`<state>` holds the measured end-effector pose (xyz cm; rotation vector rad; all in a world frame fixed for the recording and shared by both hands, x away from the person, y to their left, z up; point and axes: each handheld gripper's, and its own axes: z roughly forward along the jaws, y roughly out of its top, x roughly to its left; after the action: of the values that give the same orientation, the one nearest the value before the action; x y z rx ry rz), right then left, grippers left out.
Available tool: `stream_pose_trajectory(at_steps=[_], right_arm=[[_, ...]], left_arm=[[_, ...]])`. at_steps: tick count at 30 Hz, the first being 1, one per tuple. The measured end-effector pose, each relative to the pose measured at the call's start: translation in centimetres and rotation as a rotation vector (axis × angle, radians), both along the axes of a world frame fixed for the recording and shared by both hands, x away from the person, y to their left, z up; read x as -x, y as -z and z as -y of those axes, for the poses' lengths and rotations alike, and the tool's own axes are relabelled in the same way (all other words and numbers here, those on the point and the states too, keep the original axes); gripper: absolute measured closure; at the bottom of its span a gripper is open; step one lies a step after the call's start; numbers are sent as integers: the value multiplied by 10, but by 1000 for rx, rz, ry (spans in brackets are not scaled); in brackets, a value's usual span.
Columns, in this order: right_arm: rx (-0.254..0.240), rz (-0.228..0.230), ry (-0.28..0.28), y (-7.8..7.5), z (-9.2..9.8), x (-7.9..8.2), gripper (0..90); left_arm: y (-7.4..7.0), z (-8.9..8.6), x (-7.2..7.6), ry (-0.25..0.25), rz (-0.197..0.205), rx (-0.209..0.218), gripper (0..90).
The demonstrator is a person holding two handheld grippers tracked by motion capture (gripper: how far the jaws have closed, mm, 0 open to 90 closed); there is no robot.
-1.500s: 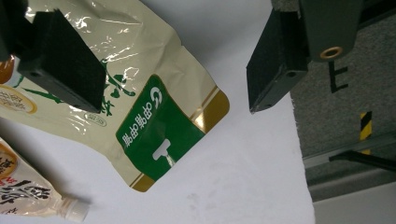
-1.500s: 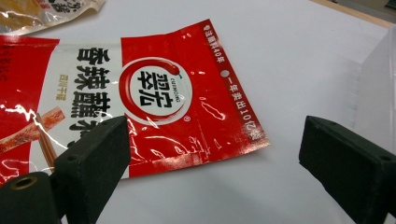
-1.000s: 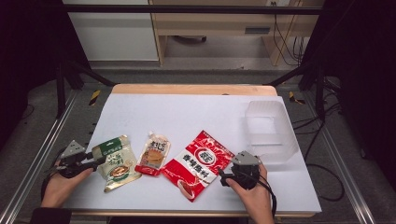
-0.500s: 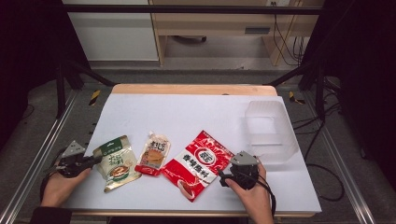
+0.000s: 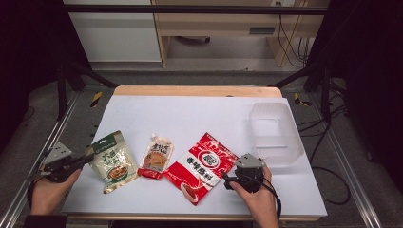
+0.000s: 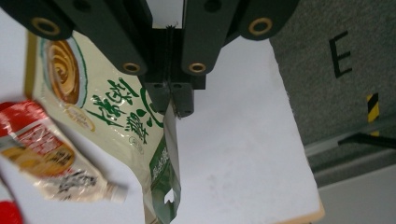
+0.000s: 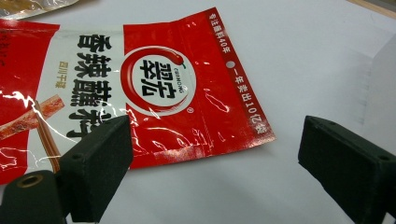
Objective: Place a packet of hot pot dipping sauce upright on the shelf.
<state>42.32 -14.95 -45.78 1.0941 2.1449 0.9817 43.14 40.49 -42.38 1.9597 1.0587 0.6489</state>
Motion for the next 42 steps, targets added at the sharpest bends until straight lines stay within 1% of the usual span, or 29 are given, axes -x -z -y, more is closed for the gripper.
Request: stream_pose_trajectory(at_steps=[3,5,7,8,9,10,11,12,13,14,15,16,17,18,19,21,22,23,24,25,29,31,33,34,36,37,39,41,42], right_arm=[[-1,-3,-2,0,0,0,98],[-1,-7,-10,0,-1,1,95],[-6,-15,-14,-1,-3,2,94],[-12,-17,-16,-1,-4,2,94],[-16,-22,-29,-1,-6,2,94],[-16,-22,-29,-1,-6,2,94],[-15,-35,-48,-3,-11,3,98],[-15,-35,-48,-3,-11,3,98],[-17,-41,-55,-5,-13,3,99],[-13,-36,-68,-8,-16,3,102],[8,-32,-91,-15,-22,4,104],[8,-32,-91,-15,-22,4,104],[12,-28,-101,-18,-25,4,111],[15,-27,-115,-21,-28,5,115],[13,-32,-130,-23,-30,5,116],[15,-40,-158,-28,-36,4,119],[27,-45,-171,-30,-38,3,119],[37,-52,-191,-36,-44,2,124],[44,-55,-208,-39,-47,0,124],[44,-55,-208,-39,-47,0,124],[84,-83,-287,-54,-59,-6,127],[118,-100,-332,-64,-66,-9,151],[147,-113,-371,-73,-71,-12,160],[160,-120,-384,-77,-72,-13,164],[196,-124,-427,-88,-78,-15,162],[202,-126,-436,-91,-79,-15,158],[210,-131,-463,-99,-83,-16,162],[229,-128,-489,-107,-88,-17,187],[260,-126,-507,-115,-91,-18,221]], left_arm=[[-10,1,7,14,26,10,900],[-17,4,11,35,41,4,900],[-24,9,14,54,56,-15,900],[-29,12,15,65,63,-16,900],[-33,15,17,80,68,-22,900],[-37,19,18,99,71,-38,900],[-41,22,19,112,72,-57,900],[-46,25,21,127,75,-57,900],[-51,28,22,148,81,-56,900],[-56,32,23,166,89,-63,900],[-63,38,26,189,95,-76,900],[-63,38,26,189,95,-76,900],[-67,41,27,205,97,-82,900],[-70,44,28,218,97,-88,900],[-74,46,28,229,97,-106,900],[-78,49,27,247,94,-118,900],[-80,50,26,247,94,-120,900],[-82,50,24,254,92,-126,900],[-84,51,23,258,89,-123,900],[-86,51,21,261,88,-120,900],[-97,55,13,289,85,-120,900],[-102,58,10,303,86,-121,900],[-107,64,8,320,88,-131,900],[-109,67,6,328,101,-141,900],[-113,76,4,352,107,-145,900],[-114,79,4,360,97,-143,900],[-115,89,1,384,98,-149,900],[-115,100,-1,406,95,-147,900],[-116,105,-3,419,94,-154,900]])
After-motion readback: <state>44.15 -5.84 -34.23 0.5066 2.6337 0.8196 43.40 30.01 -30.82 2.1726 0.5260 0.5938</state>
